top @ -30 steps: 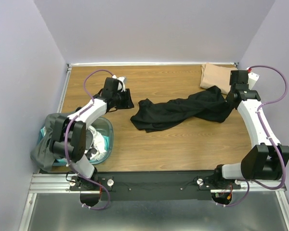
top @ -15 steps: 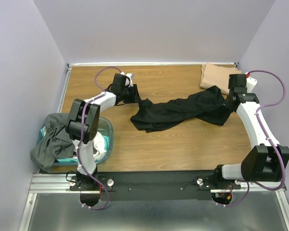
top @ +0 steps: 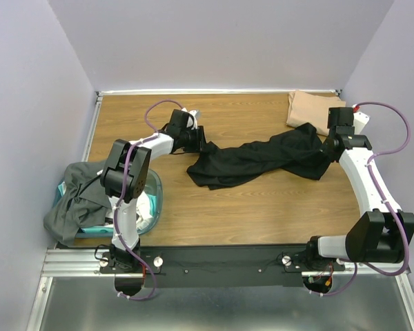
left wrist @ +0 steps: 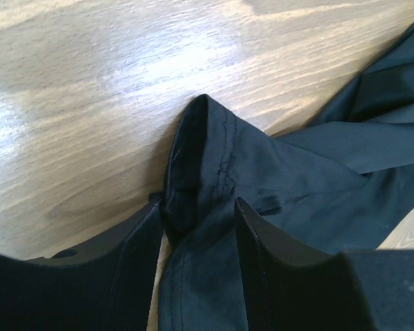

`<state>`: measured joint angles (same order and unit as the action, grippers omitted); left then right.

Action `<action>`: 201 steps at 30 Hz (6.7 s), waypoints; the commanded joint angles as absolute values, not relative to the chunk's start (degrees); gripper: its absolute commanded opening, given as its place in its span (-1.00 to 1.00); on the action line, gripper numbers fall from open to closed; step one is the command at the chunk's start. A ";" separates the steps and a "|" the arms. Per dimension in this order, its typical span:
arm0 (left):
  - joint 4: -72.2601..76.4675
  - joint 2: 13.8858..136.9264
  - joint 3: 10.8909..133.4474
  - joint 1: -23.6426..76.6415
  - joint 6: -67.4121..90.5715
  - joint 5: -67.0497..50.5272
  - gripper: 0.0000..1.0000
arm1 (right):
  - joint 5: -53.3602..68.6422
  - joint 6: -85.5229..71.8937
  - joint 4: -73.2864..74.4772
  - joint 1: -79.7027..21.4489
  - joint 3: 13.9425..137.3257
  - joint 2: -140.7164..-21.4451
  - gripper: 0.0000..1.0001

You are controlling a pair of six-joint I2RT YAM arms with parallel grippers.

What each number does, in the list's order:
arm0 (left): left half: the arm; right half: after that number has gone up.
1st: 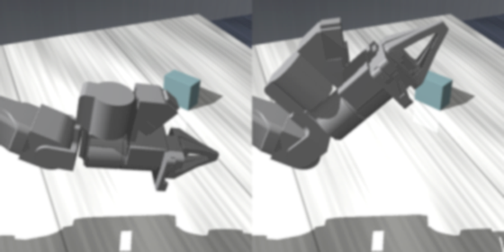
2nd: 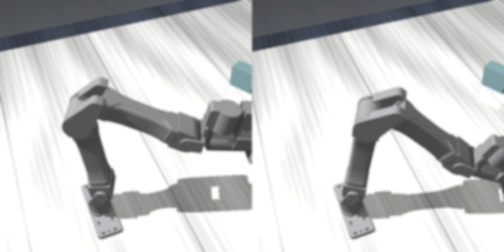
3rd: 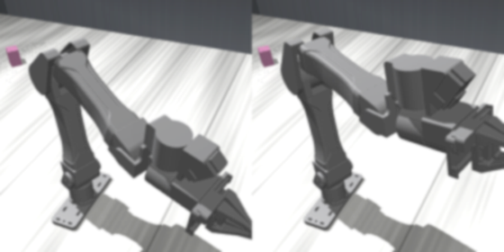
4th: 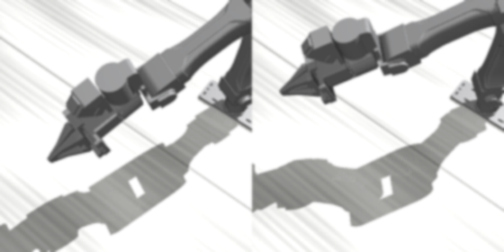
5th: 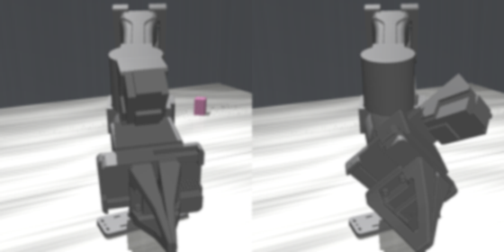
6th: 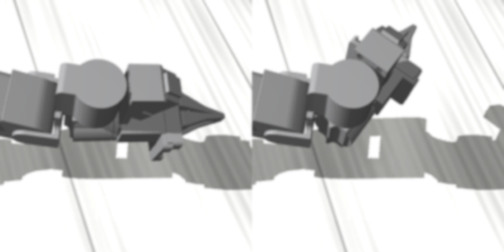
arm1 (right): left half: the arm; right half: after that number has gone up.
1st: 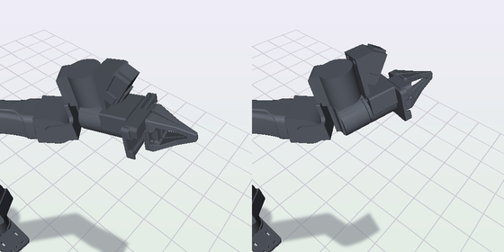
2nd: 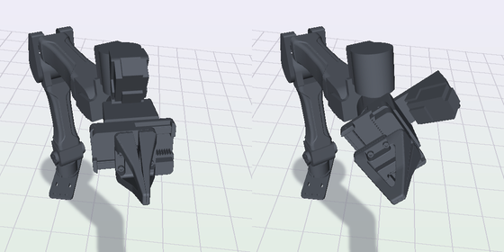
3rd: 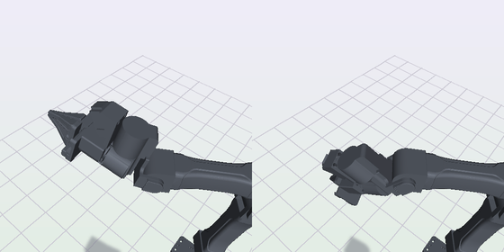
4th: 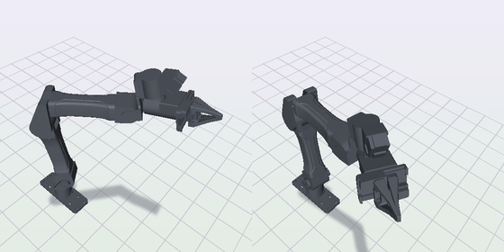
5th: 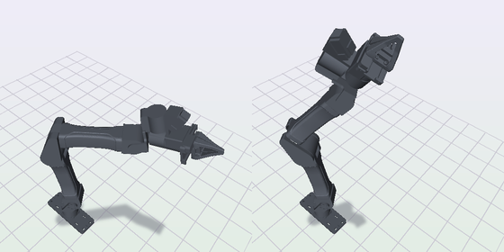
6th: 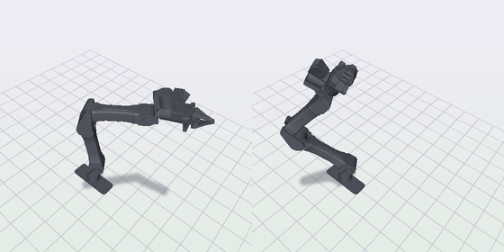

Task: Fold and stack the t-shirts
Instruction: Flatten the tshirt out

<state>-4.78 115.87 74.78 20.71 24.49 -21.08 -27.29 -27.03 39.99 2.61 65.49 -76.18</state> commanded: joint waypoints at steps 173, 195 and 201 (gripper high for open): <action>2.55 86.30 97.29 11.95 20.57 -12.30 -1.00 | -17.23 -8.96 9.84 2.99 109.51 -92.11 -0.99; 8.87 63.47 82.82 11.95 19.07 -6.51 -1.00 | -16.43 -3.17 9.05 2.99 108.98 -73.31 -0.99; 7.30 53.90 78.93 11.95 18.54 -1.41 -1.00 | -17.84 -0.53 8.70 2.99 111.18 -68.30 -0.99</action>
